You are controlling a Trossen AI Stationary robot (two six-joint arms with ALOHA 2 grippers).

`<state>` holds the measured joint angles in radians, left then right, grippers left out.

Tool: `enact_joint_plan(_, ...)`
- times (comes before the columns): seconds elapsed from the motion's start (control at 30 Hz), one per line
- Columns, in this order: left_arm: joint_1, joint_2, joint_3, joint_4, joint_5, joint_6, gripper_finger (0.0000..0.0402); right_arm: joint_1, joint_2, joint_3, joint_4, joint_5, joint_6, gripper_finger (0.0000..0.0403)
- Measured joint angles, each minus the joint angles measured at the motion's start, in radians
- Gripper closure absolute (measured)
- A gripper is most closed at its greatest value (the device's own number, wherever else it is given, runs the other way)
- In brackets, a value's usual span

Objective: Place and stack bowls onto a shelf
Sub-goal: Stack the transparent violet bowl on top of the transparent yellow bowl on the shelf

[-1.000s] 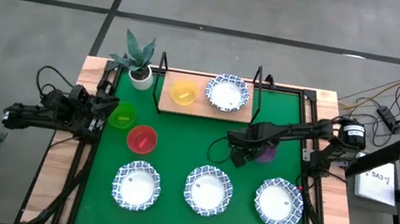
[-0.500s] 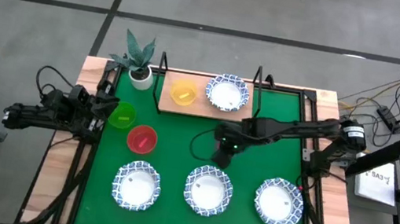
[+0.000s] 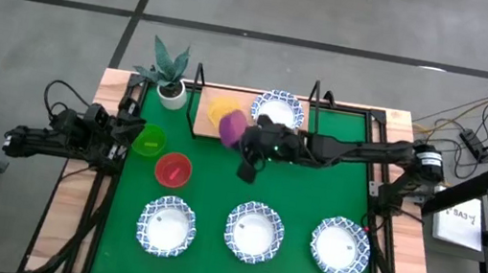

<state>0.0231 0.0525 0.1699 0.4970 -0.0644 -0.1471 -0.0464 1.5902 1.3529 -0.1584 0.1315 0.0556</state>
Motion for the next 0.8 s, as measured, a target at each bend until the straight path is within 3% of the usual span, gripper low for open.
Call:
enact_joint_plan(0.3, 0.0, 0.0, 0.0, -0.001, 0.0, 0.0, 0.0349, -0.114, 0.124, 0.0, 0.267, 0.027, -0.123, 0.0391)
enact_joint_plan(0.8, 0.0, 0.0, 0.0, -0.002, 0.0, 0.007, 0.0349, -0.197, 0.289, 0.103, 0.266, 0.027, -0.146, 0.039)
